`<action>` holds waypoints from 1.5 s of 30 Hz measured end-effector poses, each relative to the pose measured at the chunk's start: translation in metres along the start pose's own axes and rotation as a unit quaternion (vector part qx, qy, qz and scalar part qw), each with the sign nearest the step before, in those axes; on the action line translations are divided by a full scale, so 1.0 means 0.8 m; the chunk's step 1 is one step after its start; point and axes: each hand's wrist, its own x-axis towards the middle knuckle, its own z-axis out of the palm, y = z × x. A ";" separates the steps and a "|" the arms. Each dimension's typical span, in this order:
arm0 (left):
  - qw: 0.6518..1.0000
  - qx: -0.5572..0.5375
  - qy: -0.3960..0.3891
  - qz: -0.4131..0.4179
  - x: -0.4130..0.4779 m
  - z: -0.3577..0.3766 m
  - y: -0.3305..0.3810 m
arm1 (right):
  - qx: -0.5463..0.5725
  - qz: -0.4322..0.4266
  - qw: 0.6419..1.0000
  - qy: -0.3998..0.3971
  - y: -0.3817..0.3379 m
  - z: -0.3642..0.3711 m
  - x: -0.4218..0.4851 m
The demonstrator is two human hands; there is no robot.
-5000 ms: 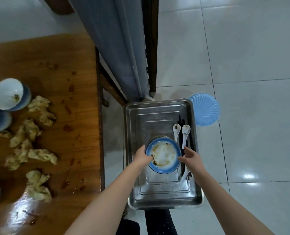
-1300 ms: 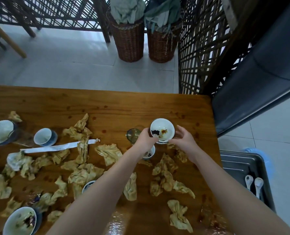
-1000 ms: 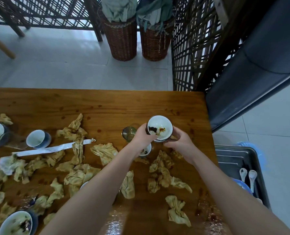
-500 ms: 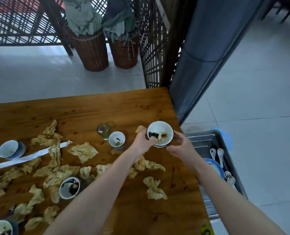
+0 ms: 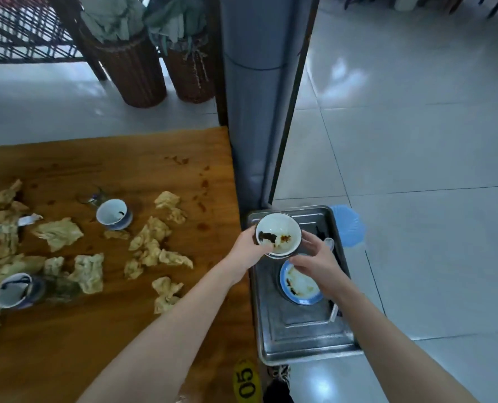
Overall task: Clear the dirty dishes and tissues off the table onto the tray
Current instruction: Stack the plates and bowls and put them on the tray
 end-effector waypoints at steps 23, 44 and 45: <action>0.939 -0.143 0.199 -0.242 0.264 0.119 -0.131 | 0.012 0.135 0.988 -0.080 0.167 -0.076 0.250; 0.929 -0.158 0.208 -0.261 0.285 0.116 -0.145 | -0.006 0.149 0.987 -0.054 0.187 -0.085 0.289; 0.932 -0.157 0.206 -0.254 0.277 0.112 -0.136 | -0.013 0.145 0.988 -0.045 0.176 -0.089 0.281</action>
